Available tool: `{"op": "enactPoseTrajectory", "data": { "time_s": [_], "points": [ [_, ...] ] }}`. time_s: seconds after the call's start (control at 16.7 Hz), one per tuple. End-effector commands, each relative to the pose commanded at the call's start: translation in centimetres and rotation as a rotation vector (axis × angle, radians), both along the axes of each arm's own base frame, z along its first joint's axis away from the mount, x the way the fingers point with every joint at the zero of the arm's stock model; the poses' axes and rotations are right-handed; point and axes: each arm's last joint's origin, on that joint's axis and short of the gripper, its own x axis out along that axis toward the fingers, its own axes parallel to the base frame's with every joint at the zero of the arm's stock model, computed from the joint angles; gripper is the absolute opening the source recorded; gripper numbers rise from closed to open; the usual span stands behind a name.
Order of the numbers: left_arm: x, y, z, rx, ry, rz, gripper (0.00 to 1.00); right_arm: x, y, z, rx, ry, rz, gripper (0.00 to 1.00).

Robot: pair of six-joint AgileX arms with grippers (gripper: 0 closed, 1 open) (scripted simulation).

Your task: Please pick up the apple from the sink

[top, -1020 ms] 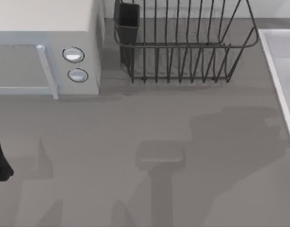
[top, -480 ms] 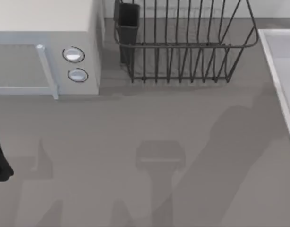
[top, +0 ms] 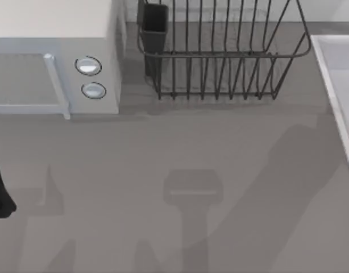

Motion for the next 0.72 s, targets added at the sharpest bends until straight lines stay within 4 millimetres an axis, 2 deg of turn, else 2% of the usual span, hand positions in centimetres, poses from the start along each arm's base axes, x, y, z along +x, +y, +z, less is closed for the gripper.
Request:
{"op": "enactPoseTrajectory", "data": {
  "time_s": [0.24,0.42,0.54,0.72],
  "points": [
    [0.0,0.0,0.0,0.000,0.000,0.000,1.00,0.5,-0.3,-6.5,-0.008,-0.025,-0.002,1.00],
    [0.0,0.0,0.0,0.000,0.000,0.000,1.00,0.0,-0.2,-11.0,-0.006,-0.020,-0.003,1.00],
    [0.0,0.0,0.0,0.000,0.000,0.000,1.00,-0.3,-0.1,-12.5,-0.003,-0.009,-0.004,1.00],
    [0.0,0.0,0.0,0.000,0.000,0.000,1.00,-0.3,-0.1,-12.6,-0.002,-0.008,-0.004,1.00]
  ]
}}
